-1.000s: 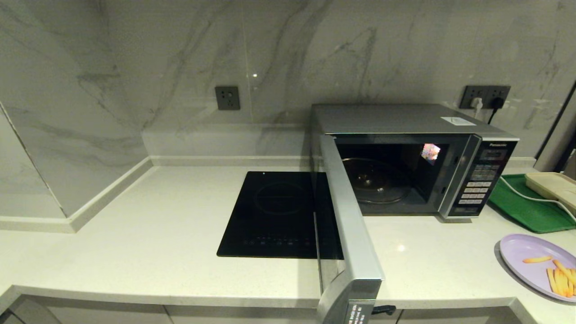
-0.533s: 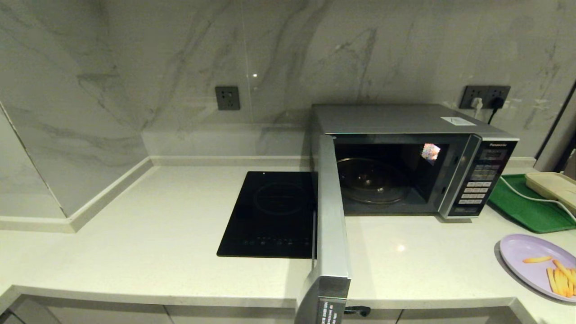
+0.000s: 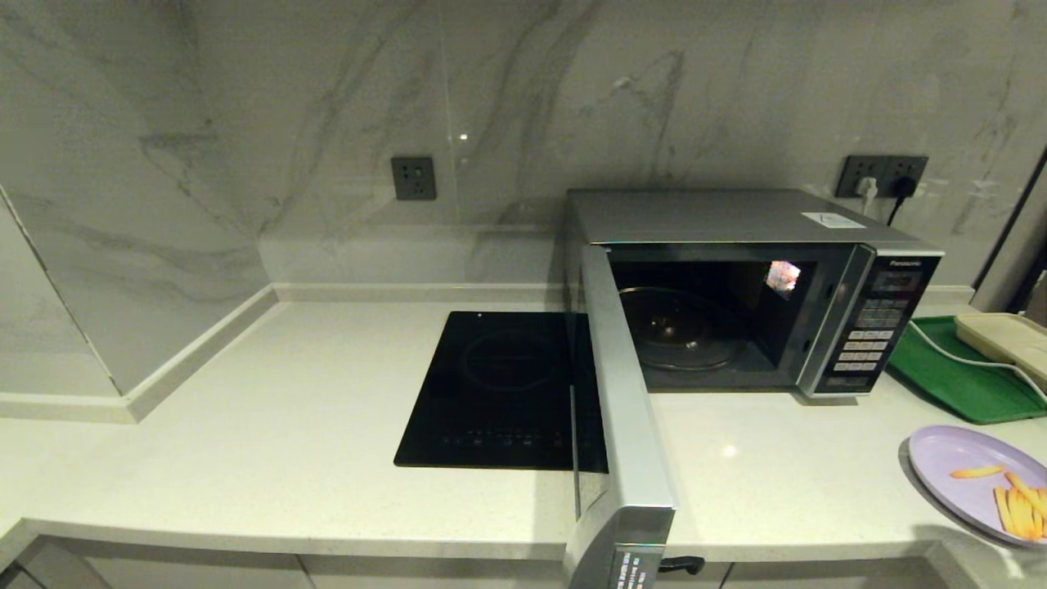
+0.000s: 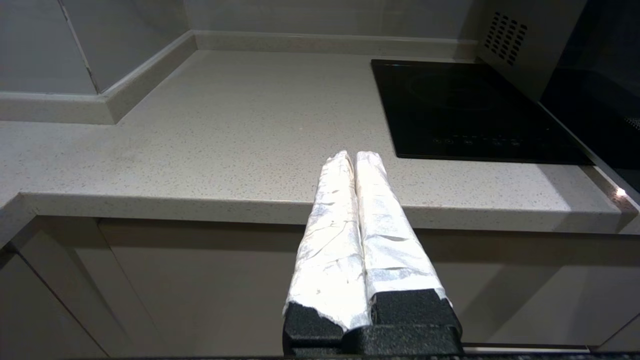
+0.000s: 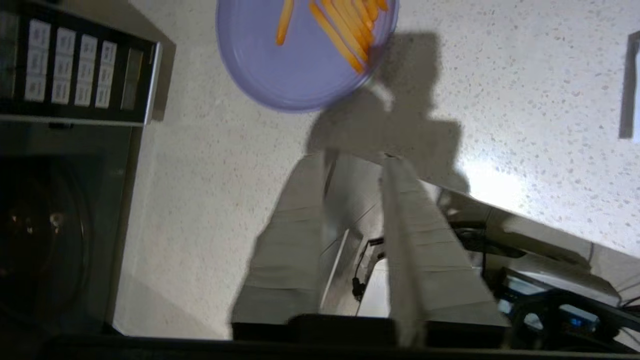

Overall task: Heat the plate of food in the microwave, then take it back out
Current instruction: Put the plate in the microwave oven

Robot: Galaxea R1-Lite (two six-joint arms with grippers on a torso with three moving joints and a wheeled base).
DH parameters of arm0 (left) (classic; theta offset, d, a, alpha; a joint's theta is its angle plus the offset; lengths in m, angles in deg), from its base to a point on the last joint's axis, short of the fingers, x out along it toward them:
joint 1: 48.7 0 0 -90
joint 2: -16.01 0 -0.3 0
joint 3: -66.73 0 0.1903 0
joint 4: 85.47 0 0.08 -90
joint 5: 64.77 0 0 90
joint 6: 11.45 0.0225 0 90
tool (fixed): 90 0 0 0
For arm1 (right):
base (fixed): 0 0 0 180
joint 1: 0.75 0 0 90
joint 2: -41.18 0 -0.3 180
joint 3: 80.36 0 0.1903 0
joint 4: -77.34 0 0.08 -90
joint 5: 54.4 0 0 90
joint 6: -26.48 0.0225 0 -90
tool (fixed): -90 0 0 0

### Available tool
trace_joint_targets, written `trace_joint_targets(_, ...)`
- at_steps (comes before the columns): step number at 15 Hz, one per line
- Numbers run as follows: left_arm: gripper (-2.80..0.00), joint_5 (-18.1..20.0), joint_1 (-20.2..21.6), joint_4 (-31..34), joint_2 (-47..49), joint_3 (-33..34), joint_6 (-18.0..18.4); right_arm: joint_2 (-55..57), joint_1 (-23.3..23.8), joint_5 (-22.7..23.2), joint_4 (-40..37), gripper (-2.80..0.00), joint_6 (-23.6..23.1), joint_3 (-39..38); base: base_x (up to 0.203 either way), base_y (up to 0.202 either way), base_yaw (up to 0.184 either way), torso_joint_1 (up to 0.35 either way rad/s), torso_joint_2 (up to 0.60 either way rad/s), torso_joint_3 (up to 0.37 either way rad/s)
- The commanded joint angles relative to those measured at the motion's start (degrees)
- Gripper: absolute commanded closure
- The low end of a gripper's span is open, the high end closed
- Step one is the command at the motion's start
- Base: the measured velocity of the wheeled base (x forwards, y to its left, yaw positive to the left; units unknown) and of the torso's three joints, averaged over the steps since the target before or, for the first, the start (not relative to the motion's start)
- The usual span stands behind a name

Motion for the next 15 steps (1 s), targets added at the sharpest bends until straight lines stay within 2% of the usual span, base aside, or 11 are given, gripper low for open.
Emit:
trace_joint_targets(1,0.00,0.0,0.0,0.0,-0.1,0.0,-0.1,6.1,5.5,3.9,1.2,-2.80,-1.0,-0.1,0.000,0.000,0.000,0.000,0.00,0.000)
trace_joint_targets(2,0.00,0.0,0.0,0.0,0.0,0.0,-0.1,7.4,7.3,6.2,1.4,-2.80,-1.4,-0.2,0.000,0.000,0.000,0.000,0.00,0.000)
trace_joint_targets(4,0.00,0.0,0.0,0.0,-0.1,0.0,-0.1,10.9,10.8,7.5,2.9,-2.80,-3.0,-0.7,0.000,0.000,0.000,0.000,0.00,0.000)
trace_joint_targets(8,0.00,0.0,0.0,0.0,-0.1,0.0,-0.1,19.2,17.6,9.4,13.0,-2.80,-8.1,-3.9,0.000,0.000,0.000,0.000,0.00,0.000)
trace_joint_targets(15,0.00,0.0,0.0,0.0,0.0,-0.1,-0.1,29.8,19.1,12.3,19.7,-2.80,-12.2,-4.5,0.000,0.000,0.000,0.000,0.00,0.000)
